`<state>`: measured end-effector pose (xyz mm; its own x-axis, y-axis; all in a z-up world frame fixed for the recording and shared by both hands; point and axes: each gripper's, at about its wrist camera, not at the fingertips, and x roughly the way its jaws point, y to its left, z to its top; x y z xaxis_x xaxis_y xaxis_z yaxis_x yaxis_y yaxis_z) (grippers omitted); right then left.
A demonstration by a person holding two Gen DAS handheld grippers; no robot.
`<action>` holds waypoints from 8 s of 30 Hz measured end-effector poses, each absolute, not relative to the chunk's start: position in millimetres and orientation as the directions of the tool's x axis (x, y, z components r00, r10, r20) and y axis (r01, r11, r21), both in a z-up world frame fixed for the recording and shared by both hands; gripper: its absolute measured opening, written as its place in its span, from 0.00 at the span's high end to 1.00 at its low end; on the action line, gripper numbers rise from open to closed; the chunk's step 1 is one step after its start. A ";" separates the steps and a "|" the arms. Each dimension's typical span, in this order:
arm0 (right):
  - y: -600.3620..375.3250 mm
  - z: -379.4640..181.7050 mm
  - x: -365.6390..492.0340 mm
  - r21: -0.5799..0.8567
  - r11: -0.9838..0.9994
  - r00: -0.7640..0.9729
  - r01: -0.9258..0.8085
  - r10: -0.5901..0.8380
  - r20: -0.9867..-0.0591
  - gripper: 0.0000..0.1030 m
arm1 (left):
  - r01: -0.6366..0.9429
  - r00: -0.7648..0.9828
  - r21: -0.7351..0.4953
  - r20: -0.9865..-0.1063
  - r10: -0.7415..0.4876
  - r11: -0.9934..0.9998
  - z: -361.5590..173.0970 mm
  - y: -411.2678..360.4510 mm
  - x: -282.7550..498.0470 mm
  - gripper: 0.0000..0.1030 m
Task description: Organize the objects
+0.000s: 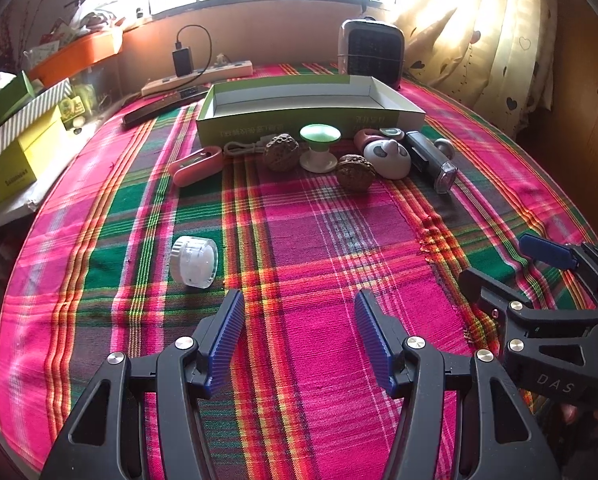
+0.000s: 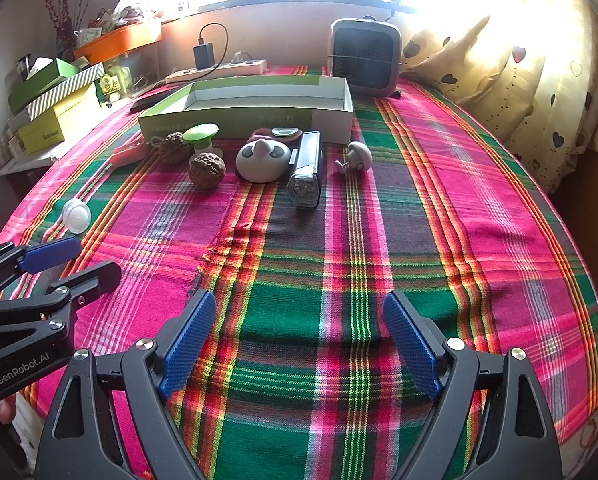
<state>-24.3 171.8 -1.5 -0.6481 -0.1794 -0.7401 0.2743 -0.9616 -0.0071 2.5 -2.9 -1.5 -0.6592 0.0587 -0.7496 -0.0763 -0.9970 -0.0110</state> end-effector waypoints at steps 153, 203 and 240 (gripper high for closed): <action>126.7 29.6 -264.8 0.050 -0.949 -0.546 0.312 -0.222 -0.808 0.76 | -0.094 -0.584 -0.094 -0.801 0.131 -0.991 32.6 -53.2 -259.4 0.84; 117.0 19.5 -275.0 0.010 -0.952 -0.571 0.307 -0.193 -0.798 0.58 | -0.085 -0.585 -0.036 -0.807 0.080 -0.996 20.7 -49.0 -273.4 0.60; 145.6 52.2 -184.6 0.049 -0.954 -0.650 0.294 -0.238 -0.722 0.53 | -0.090 -0.666 -0.061 -0.739 0.106 -0.994 49.2 -66.3 -169.4 0.57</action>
<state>-184.6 145.6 52.2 -0.6502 -0.2377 -0.7216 0.2944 -0.9544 0.0491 -169.4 -66.3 49.2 -0.6655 0.1055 -0.7389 -0.0900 -0.9941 -0.0609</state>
